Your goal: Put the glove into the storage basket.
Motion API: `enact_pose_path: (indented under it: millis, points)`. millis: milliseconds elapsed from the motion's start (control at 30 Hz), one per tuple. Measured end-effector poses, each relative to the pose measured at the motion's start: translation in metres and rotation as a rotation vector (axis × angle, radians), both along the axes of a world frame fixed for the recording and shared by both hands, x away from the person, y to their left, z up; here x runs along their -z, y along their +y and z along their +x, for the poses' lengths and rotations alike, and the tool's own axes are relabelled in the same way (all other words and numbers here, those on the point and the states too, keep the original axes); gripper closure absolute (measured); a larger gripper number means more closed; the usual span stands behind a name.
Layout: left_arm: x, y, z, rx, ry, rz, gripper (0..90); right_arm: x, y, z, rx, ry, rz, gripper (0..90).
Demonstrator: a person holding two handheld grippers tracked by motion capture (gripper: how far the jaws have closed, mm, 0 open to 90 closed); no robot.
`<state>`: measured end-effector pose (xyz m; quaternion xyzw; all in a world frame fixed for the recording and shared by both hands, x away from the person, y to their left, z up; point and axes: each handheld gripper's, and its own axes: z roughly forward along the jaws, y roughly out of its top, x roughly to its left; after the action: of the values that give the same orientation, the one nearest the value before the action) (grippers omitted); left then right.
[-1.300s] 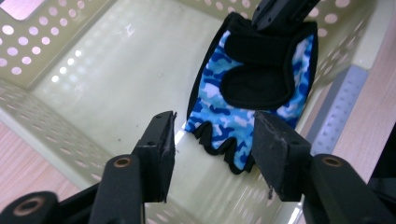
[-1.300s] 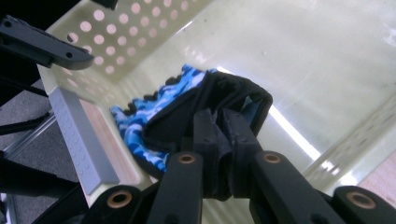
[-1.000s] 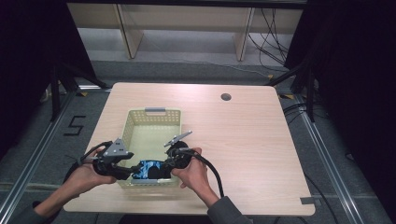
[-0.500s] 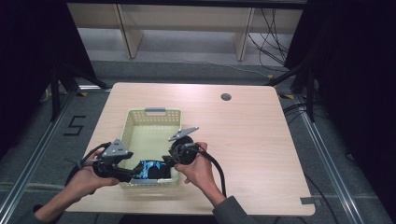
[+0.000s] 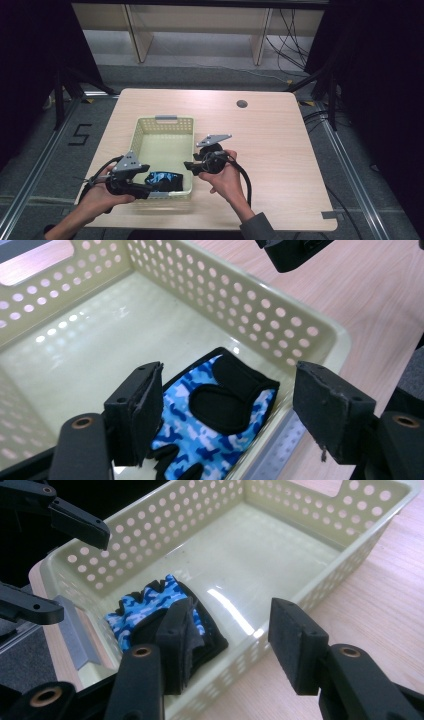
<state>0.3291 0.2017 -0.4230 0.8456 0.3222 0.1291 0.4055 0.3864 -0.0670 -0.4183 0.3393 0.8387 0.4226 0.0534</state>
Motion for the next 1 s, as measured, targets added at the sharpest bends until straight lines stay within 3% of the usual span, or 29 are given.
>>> enact_pose_path:
  millis: [233, 267, 300, 333, 433, 567, 633, 733, 767, 833, 867, 1000]
  points:
    - [-0.002, -0.005, -0.001, -0.027, 0.003, -0.054, 27.6, -0.002, -0.018, -0.004, 0.007, -0.021, 0.016, 51.7]
    - [-0.003, -0.004, -0.001, -0.009, 0.003, -0.04, 27.6, -0.002, -0.02, -0.004, 0.01, -0.023, 0.017, 51.5]
    - [-0.002, -0.007, -0.003, -0.022, 0.004, -0.069, 27.6, -0.003, -0.022, -0.005, 0.014, -0.031, 0.02, 51.3]
    - [-0.004, -0.006, -0.003, 0.0, 0.003, -0.038, 27.8, -0.005, -0.027, -0.007, 0.026, -0.033, 0.021, 51.3]
    - [-0.003, -0.011, -0.008, 0.015, -0.008, -0.042, 27.9, -0.007, -0.033, -0.008, 0.032, -0.042, 0.038, 51.3]
    - [-0.001, -0.018, -0.015, 0.029, -0.007, -0.075, 27.8, -0.009, -0.048, -0.016, 0.049, -0.046, 0.092, 51.3]
    - [0.0, -0.021, -0.018, 0.032, -0.007, -0.077, 27.7, -0.009, -0.05, -0.016, 0.049, -0.059, 0.097, 51.3]
    - [0.001, -0.023, -0.022, 0.048, -0.001, -0.086, 27.5, -0.009, -0.061, -0.024, 0.073, -0.042, 0.128, 49.8]
    - [0.001, -0.025, -0.023, 0.05, 0.006, -0.102, 27.3, -0.007, -0.065, -0.024, 0.068, -0.059, 0.129, 49.3]
    - [0.001, -0.027, -0.026, 0.057, 0.011, -0.112, 27.1, -0.006, -0.071, -0.029, 0.085, -0.038, 0.119, 47.8]
    - [0.0, -0.028, -0.027, 0.067, 0.005, -0.103, 27.0, -0.004, -0.074, -0.028, 0.072, -0.06, 0.118, 47.7]
    - [0.003, -0.034, -0.031, 0.077, 0.018, -0.125, 25.9, -0.001, -0.083, -0.031, 0.086, -0.056, 0.124, 42.7]
